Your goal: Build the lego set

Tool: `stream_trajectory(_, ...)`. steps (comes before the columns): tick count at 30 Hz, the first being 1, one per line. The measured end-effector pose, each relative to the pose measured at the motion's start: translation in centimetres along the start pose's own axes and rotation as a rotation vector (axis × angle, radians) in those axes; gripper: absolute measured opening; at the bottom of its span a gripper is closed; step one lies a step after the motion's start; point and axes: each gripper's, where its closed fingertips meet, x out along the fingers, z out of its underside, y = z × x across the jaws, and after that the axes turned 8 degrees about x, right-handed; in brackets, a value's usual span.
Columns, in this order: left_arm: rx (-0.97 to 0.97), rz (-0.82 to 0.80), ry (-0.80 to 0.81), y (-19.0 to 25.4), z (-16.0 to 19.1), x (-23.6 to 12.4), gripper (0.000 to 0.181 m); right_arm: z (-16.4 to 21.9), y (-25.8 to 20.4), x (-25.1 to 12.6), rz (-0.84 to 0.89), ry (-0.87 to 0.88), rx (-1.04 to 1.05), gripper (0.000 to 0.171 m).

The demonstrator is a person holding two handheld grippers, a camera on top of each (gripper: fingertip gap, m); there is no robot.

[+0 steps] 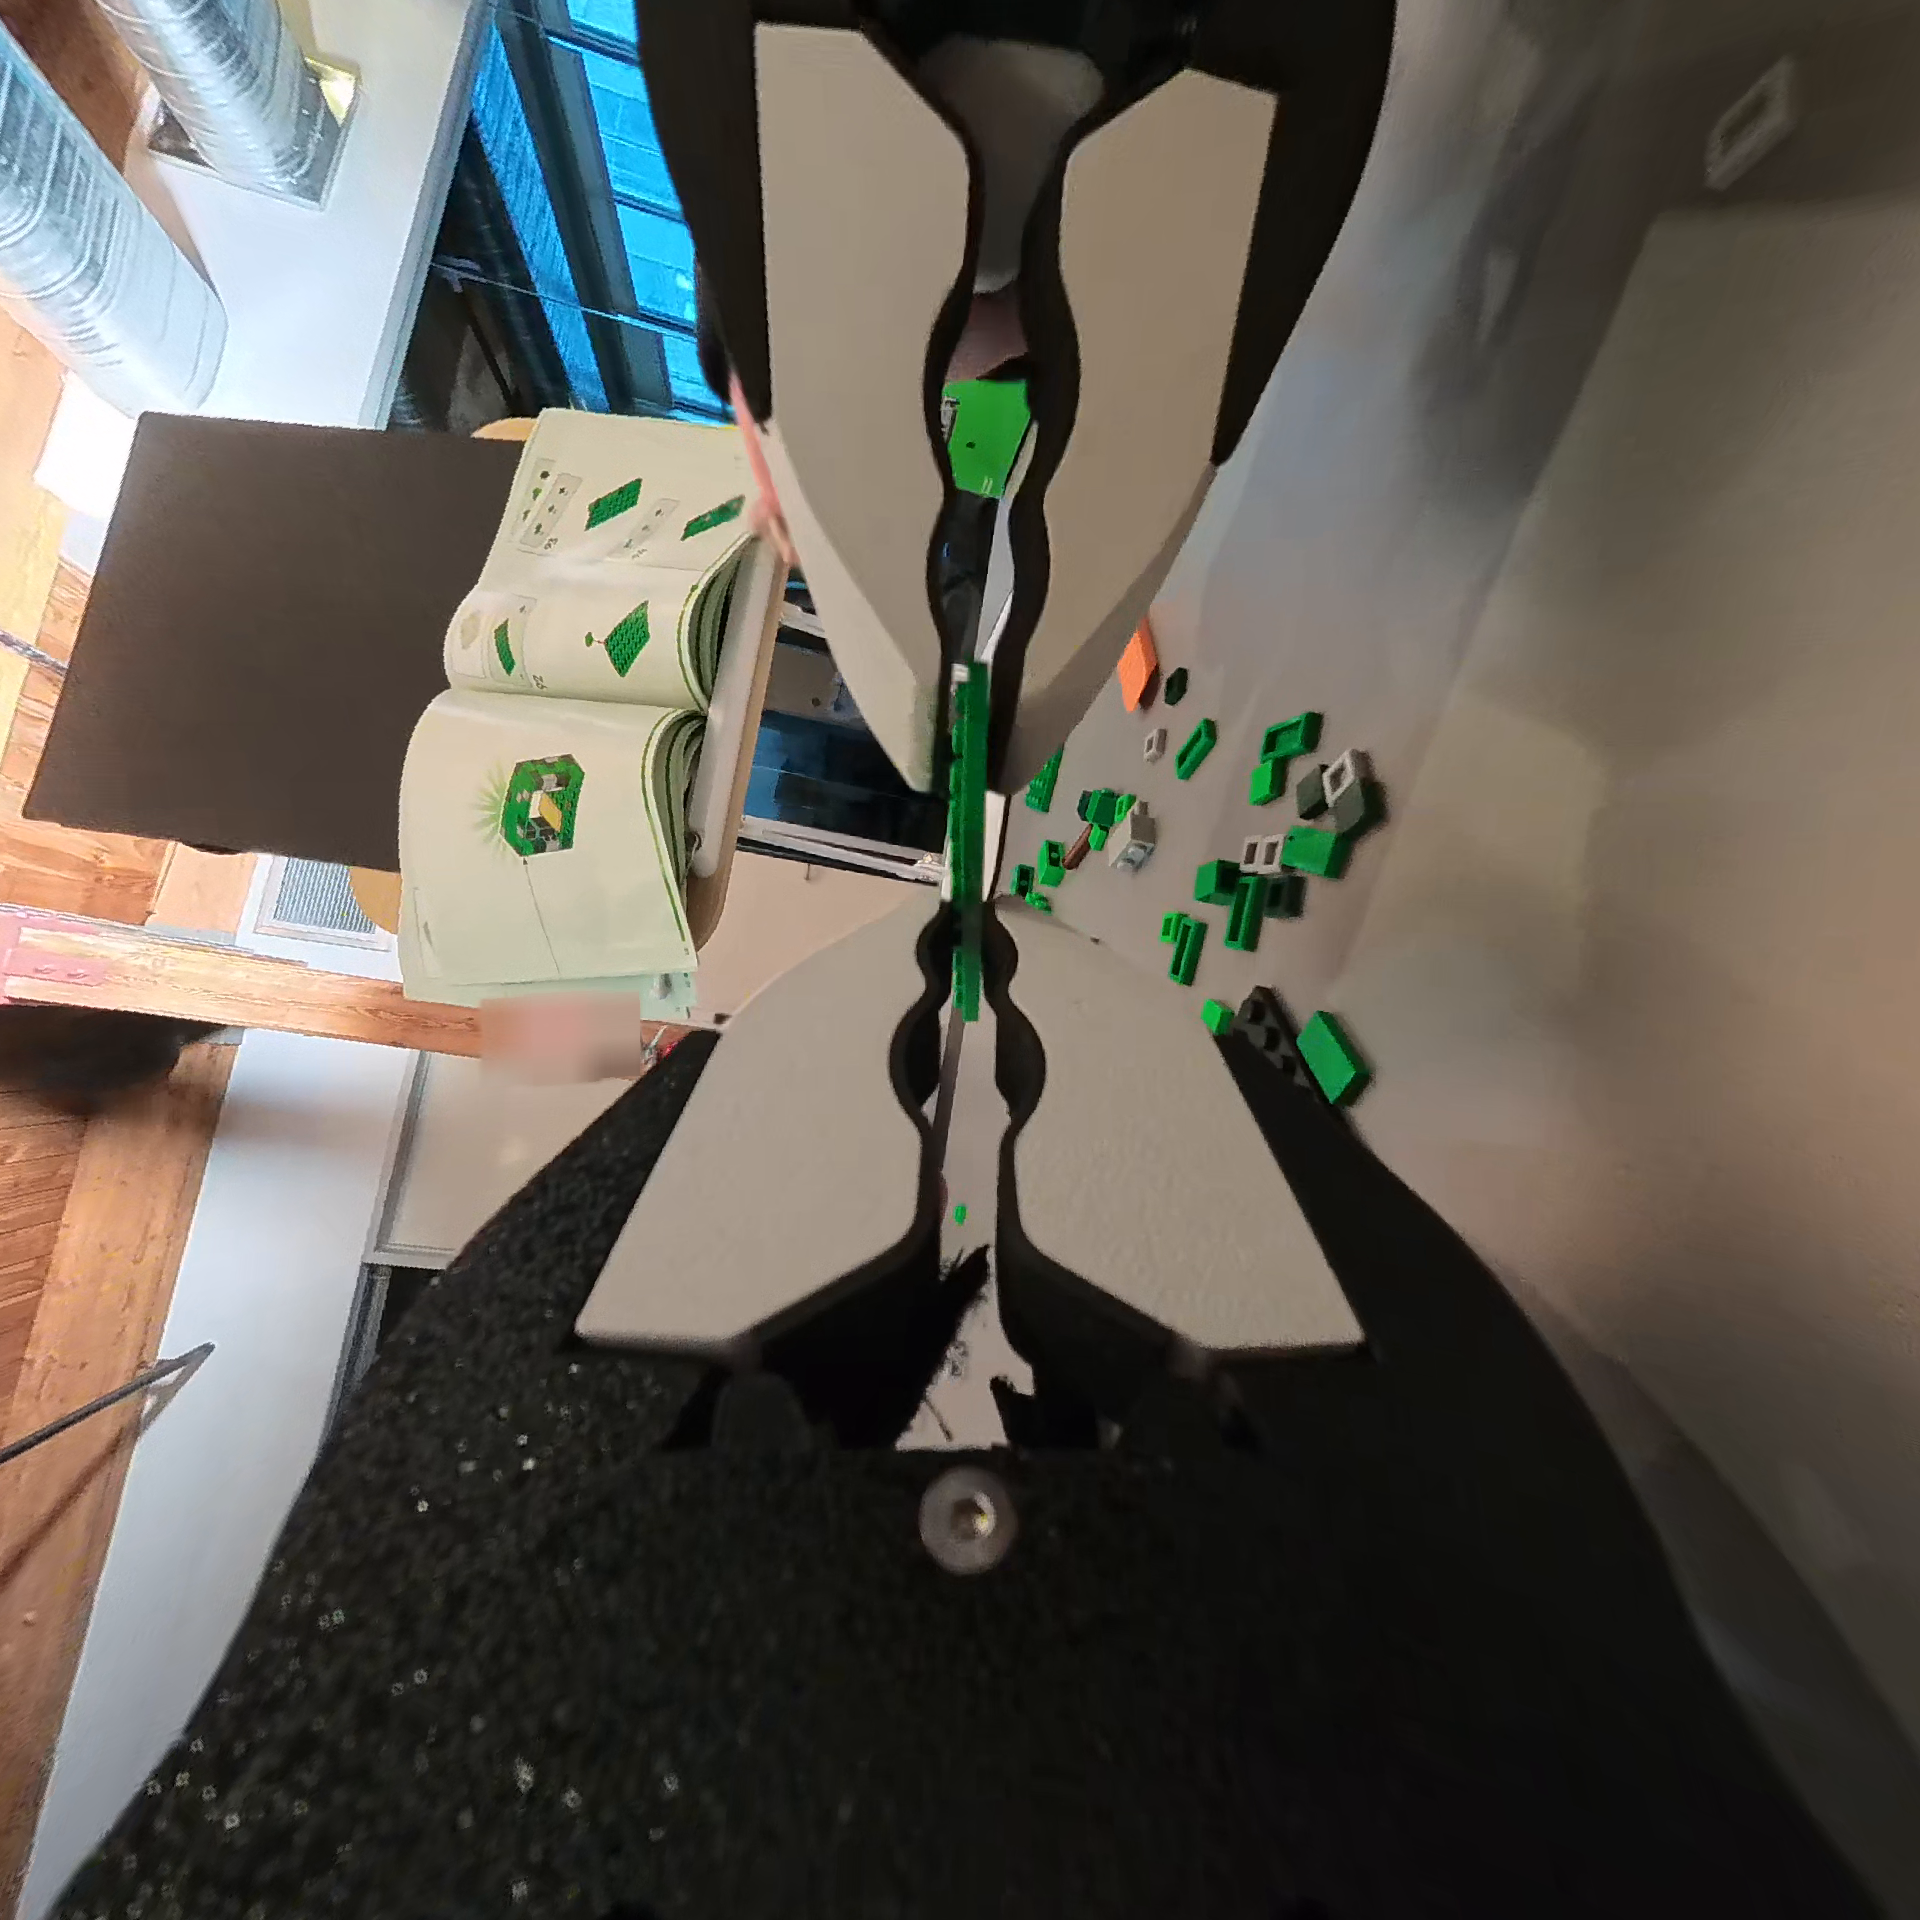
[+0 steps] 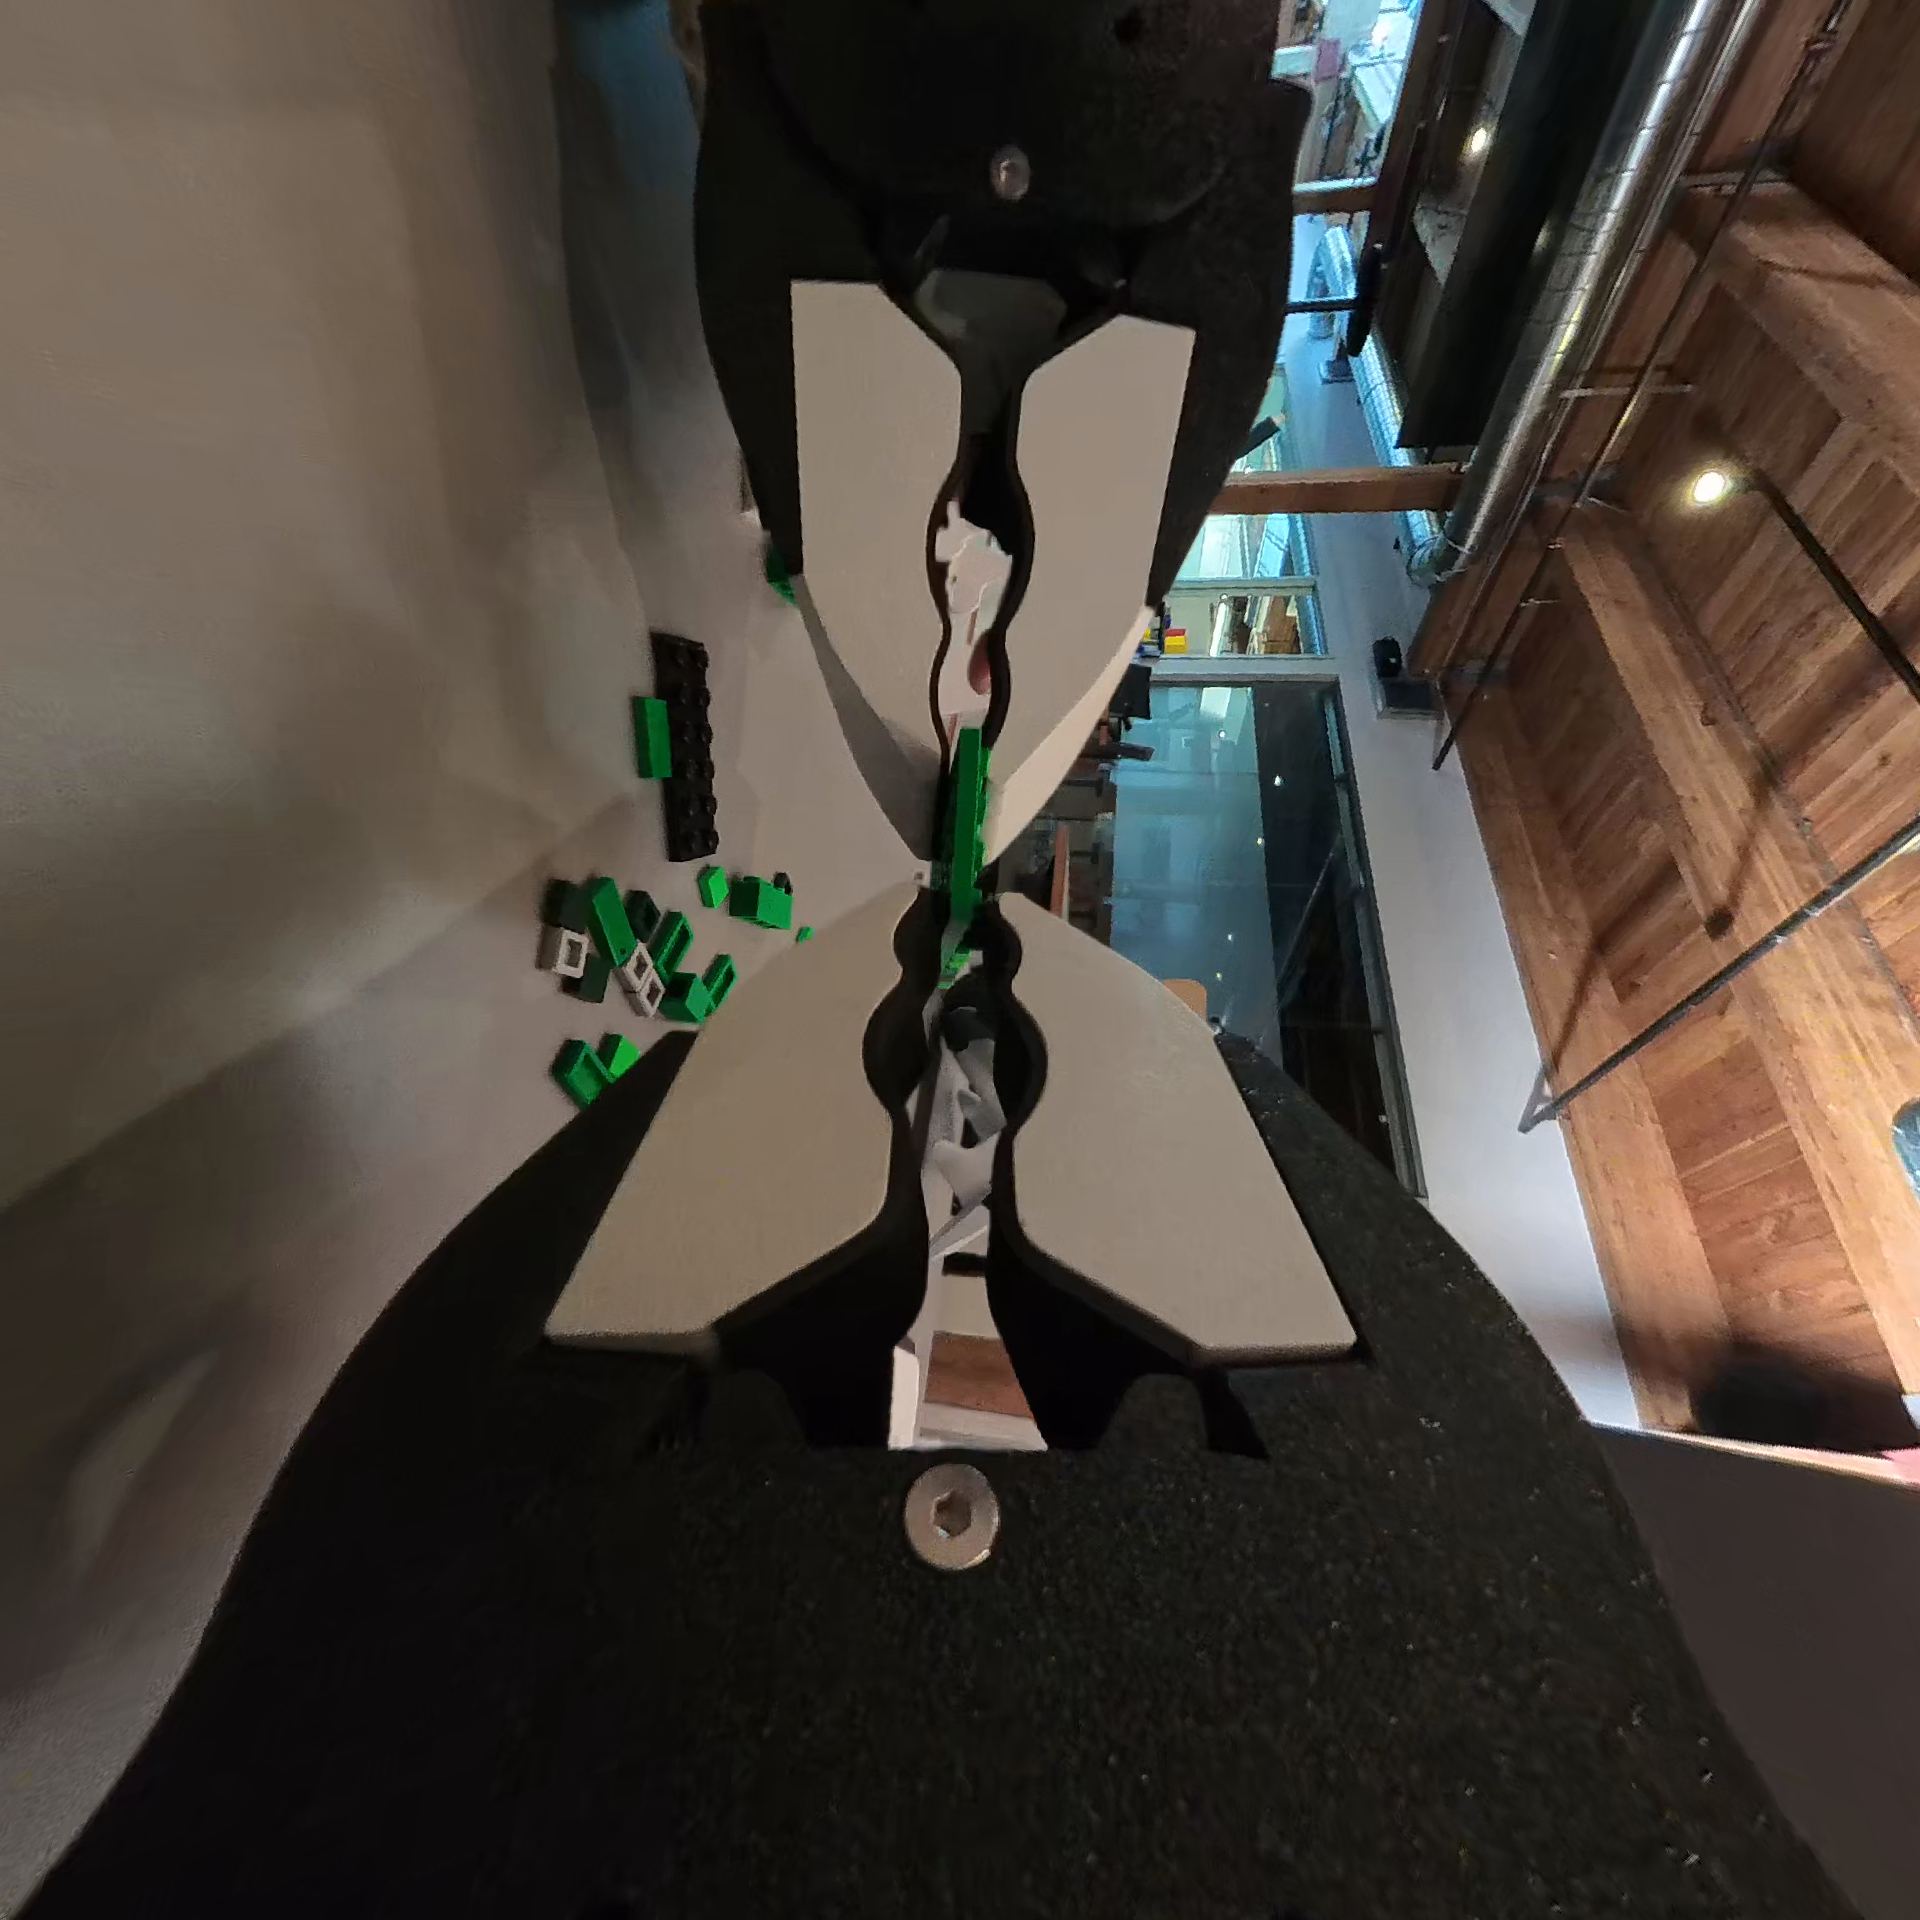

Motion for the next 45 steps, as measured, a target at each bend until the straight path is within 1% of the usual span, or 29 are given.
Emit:
stream_trajectory(7,0.034,0.02,-0.036,0.3,-0.2,0.4,0.004,0.3,-0.4,-0.1,-0.055,-0.077,-0.045,0.006)
stream_trajectory(12,0.1,0.047,-0.065,1.1,-0.3,0.9,0.005,0.5,-1.1,-0.4,-0.112,-0.154,-0.153,0.007)
stream_trajectory(17,0.131,0.034,-0.069,1.2,-0.4,1.2,0.005,0.5,-0.9,-0.7,-0.099,-0.193,-0.234,0.006)
stream_trajectory(18,0.119,0.015,-0.053,0.9,-0.6,1.2,0.005,0.4,-0.6,-0.8,-0.086,-0.178,-0.201,0.006)
stream_trajectory(20,0.053,-0.013,-0.019,0.3,-0.9,1.1,0.008,0.2,-0.2,-1.2,-0.086,-0.117,-0.045,0.006)
stream_trajectory(22,0.011,-0.035,-0.033,-0.2,-0.7,1.2,0.033,-0.5,0.2,-1.7,-0.112,-0.016,0.13,0.007)
stream_trajectory(23,0.009,-0.034,-0.03,-0.1,-0.7,1.2,0.039,-0.8,0.5,-1.9,-0.115,0.021,0.202,0.007)
stream_trajectory(24,0.012,-0.03,-0.013,0.1,-1.0,1.2,0.037,-1.1,0.6,-2.1,-0.126,0.061,0.254,0.006)
stream_trajectory(26,0.015,-0.037,0.025,0.0,-1.8,0.9,0.023,-1.7,0.9,-2.5,-0.143,0.12,0.323,0.007)
stream_trajectory(29,0.029,-0.057,0.046,-0.4,-2.3,0.6,0.015,-2.1,0.9,-2.9,-0.165,0.166,0.376,0.007)
stream_trajectory(33,0.084,-0.066,0.027,-0.6,-2.6,0.6,0.01,-2.2,0.9,-3.2,-0.188,0.194,0.431,0.008)
stream_trajectory(40,0.072,-0.009,0.01,0.2,-2.4,0.8,0.008,-1.8,0.0,-2.9,-0.181,0.114,0.307,0.007)
stream_trajectory(42,0.037,-0.003,0.022,0.2,-2.4,0.8,0.01,-1.8,0.2,-2.9,-0.182,0.122,0.351,0.007)
stream_trajectory(43,0.015,-0.016,0.028,-0.1,-2.5,0.8,0.016,-1.7,0.4,-3.0,-0.184,0.13,0.384,0.007)
stream_trajectory(45,0.013,-0.067,0.037,-1.0,-2.8,0.6,0.036,-1.4,0.6,-3.0,-0.186,0.141,0.442,0.006)
